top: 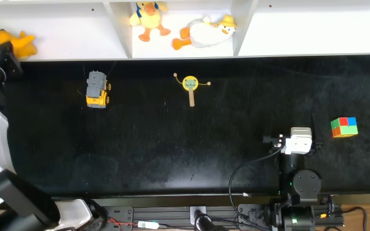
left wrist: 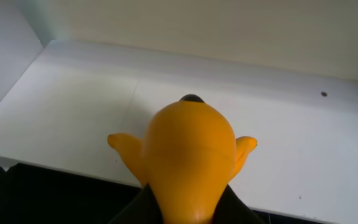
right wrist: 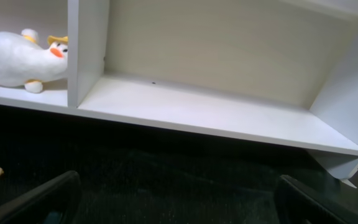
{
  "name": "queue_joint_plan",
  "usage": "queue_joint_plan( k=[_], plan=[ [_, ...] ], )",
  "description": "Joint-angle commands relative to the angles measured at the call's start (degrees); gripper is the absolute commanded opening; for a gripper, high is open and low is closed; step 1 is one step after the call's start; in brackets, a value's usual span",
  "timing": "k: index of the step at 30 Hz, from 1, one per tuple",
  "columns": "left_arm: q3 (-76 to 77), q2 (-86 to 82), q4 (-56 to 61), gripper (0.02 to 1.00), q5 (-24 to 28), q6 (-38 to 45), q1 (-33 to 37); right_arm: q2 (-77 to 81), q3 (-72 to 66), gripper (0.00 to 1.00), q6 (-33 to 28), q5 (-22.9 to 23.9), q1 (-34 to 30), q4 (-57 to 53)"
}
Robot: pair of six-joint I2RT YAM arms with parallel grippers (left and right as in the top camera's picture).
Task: Store Toys
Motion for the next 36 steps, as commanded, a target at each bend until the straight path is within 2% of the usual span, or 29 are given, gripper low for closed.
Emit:
queue_joint_plan(
  k=[1,12,18,36],
  plan=[
    [2.3,0.8,0.2,0.167,-0.3,-0.4,-0.2,-0.5,-0.8,0.996,0.2,-0.4,-0.3,0.3],
    [2.4,2.7,1.3,0.178,-1.2,-0.4,-1.5,-0.5,-0.8,0.991,0.2,-0.4,-0.3,0.3],
    [2.4,3.8,1.4,0.178,-3.8,-0.4,-2.4,-0.5,-0.8,0.996,0.2,-0.4,-0.3,0.3],
    [2.4,7.2,5.6,0.202,-3.7,-0.6,-3.0,-0.5,-0.8,0.996,0.2,-0.4,-0.3,0.3]
  ],
)
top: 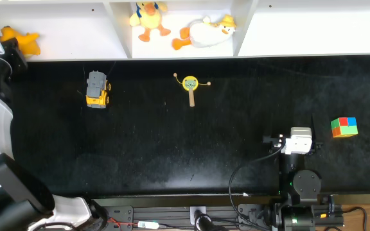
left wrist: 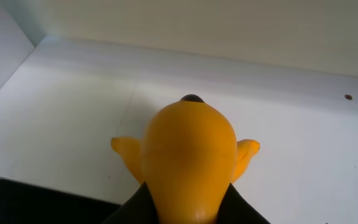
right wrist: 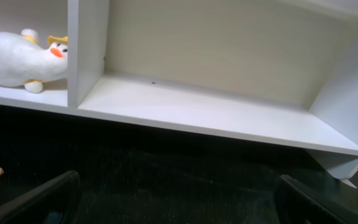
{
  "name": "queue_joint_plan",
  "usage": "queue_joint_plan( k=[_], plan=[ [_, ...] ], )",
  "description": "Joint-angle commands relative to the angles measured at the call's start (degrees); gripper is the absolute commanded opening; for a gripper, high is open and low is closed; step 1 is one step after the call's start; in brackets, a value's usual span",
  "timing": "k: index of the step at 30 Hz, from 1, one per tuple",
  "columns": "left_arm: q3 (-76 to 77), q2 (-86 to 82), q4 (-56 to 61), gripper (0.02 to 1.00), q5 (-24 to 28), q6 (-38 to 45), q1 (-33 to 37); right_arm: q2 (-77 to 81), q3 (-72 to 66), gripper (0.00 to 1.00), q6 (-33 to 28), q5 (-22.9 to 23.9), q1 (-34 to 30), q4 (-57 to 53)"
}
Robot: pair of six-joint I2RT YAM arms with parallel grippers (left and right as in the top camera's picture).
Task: Store Toys
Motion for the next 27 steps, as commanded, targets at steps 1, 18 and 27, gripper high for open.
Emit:
queue_joint_plan(
  k=[1,18,27],
  plan=[
    [1.2,2.4,1.5,0.205,-0.7,-0.6,-1.0,-0.5,-0.8,0.993,0.2,-0.4,-0.3,0.3],
    [1.2,3.6,3.6,0.998,-1.1,-0.4,-2.8,-0.5,-0.8,0.996,0.2,-0.4,-0.3,0.3],
    [1.2,2.5,2.9,0.998,-2.0,-0.4,-2.8,-0.5,-0.8,0.993,0.2,-0.4,-0.3,0.3]
  ],
)
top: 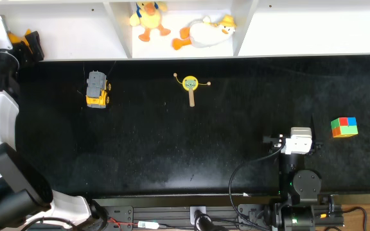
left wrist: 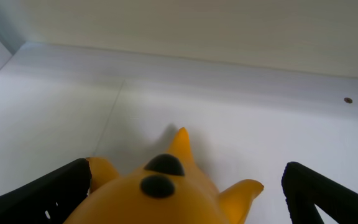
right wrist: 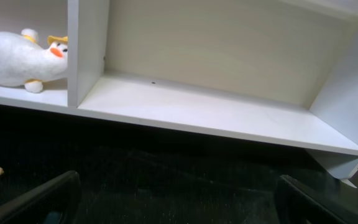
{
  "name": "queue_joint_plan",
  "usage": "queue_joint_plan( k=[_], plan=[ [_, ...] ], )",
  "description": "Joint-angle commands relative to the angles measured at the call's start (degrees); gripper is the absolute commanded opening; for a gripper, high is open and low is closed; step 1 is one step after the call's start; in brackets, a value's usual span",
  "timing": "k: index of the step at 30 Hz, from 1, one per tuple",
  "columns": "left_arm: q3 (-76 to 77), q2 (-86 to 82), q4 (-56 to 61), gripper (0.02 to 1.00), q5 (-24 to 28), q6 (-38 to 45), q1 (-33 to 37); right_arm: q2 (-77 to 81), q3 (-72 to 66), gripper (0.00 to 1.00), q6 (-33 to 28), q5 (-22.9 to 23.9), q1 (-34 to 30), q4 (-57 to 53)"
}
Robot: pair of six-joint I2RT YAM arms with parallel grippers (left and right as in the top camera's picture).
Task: Store Toys
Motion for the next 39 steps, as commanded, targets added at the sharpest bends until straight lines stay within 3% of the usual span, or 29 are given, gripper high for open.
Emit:
queue_joint_plan(
  k=[1,11,29,39],
  plan=[
    [0.8,-0.9,-0.7,0.998,-0.7,-0.2,-0.1,-0.5,-0.8,0.996,0.2,-0.4,-0.3,0.3],
    [0.8,-0.5,0.7,0.998,-1.2,0.0,1.2,-0.5,-0.8,0.996,0.2,-0.4,-0.3,0.3],
    [0.8,6.7,16.0,0.998,-0.7,-0.2,-1.2,-0.5,-0.8,0.996,0.2,-0.4,-0.3,0.3],
    [0.8,6.5,16.3,0.998,-0.7,-0.3,-1.7,-0.5,-0.8,0.996,0.2,-0.4,-0.3,0.3]
  ],
)
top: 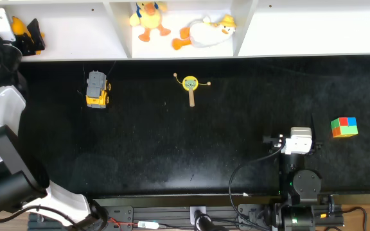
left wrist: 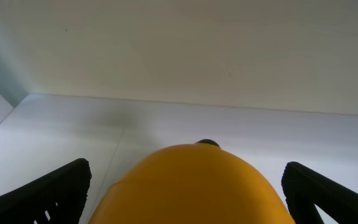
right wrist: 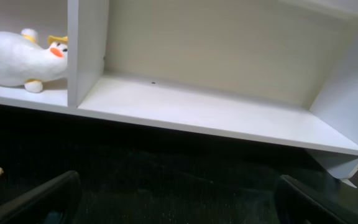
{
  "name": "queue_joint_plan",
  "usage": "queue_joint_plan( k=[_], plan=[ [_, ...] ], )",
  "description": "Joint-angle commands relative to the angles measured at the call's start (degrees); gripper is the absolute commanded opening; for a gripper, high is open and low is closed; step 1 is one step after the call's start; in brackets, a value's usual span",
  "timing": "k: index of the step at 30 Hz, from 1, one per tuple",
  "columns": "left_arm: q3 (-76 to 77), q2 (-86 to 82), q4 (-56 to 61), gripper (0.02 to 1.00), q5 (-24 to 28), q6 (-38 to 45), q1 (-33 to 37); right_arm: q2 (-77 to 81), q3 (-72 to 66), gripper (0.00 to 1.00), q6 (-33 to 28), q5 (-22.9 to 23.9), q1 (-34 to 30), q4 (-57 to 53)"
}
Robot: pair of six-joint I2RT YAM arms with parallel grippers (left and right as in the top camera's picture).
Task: Store Toys
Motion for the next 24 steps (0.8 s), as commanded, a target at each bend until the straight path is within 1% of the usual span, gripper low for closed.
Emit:
queue_joint_plan(
  k=[1,8,17,24],
  plan=[
    [0.8,0.0,-0.3,0.998,-0.1,-0.5,-0.2,-0.5,-0.8,0.993,0.2,-0.4,-0.3,0.3],
    [0.8,-2.4,-5.3,0.996,-0.1,-0.4,0.5,-0.5,-0.8,0.996,0.2,-0.4,-0.3,0.3],
    [0.8,-6.1,-9.3,0.998,0.4,-0.5,2.3,-0.5,-0.8,0.996,0.2,-0.4,-0.3,0.3],
    [0.7,-8.4,-11.2,0.998,1.5,-0.4,2.3,-0.5,-0.8,0.996,0.2,-0.4,-0.3,0.3]
  ],
)
